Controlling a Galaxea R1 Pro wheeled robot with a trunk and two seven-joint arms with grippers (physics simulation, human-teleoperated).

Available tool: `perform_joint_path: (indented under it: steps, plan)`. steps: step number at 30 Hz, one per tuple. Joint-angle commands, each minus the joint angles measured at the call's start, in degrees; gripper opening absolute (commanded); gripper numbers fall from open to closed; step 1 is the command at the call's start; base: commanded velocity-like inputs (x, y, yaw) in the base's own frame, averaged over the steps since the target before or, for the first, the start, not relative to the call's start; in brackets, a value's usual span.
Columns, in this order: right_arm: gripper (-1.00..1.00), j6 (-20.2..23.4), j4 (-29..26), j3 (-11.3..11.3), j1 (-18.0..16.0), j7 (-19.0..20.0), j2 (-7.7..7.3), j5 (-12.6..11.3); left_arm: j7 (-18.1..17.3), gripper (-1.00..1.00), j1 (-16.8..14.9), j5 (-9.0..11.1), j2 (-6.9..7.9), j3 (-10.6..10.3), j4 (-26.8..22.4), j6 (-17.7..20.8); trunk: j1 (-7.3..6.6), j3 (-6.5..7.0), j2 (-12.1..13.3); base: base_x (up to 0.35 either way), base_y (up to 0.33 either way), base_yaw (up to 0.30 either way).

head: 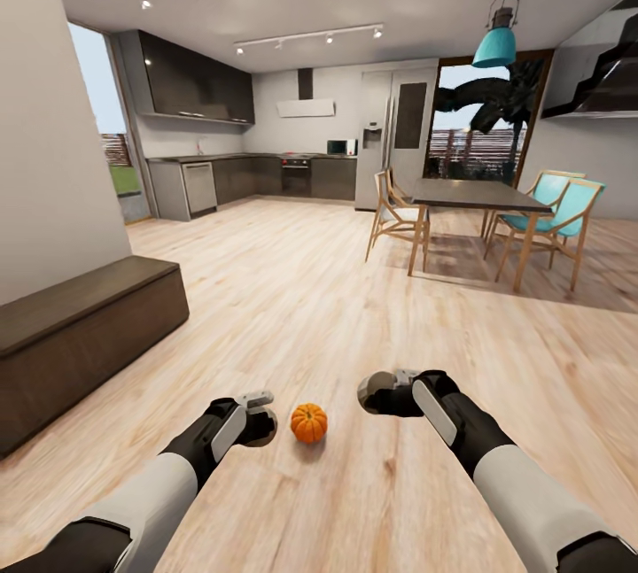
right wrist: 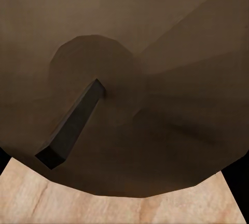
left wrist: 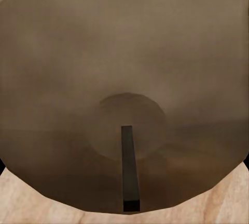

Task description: Place each of the two pumpkins and all three candles from the living room inside a cabinet in the living room (use any cabinet), then make sure every cabinet is closed, and position the cauldron so it is next to a table in the living room.

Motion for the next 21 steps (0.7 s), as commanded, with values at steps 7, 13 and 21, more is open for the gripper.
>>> perform_joint_path:
  steps: [7, 13, 21]
  plan:
    - [-1.00, 0.13, 0.51, 0.33, -0.12, -0.48, -0.08, -0.59, 0.45, -1.00, -0.02, 0.58, 0.04, -0.42, -0.08, 0.19, -1.16, 0.65, 2.01, 0.000, 0.000, 0.110]
    - [-1.00, 0.13, 0.56, 0.38, -0.13, -0.48, -0.08, -0.59, 0.44, -1.00, -0.01, 0.58, 0.04, -0.42, -0.08, 0.19, -2.48, 1.19, 4.42, 0.000, 0.000, 0.105]
    - [-1.00, 0.05, 0.49, 0.47, -0.13, -0.10, 0.00, -0.68, 0.46, -1.00, -0.02, 0.57, 0.04, -0.42, -0.08, 0.19, -4.23, 2.39, 7.63, 0.000, 0.000, 0.033]
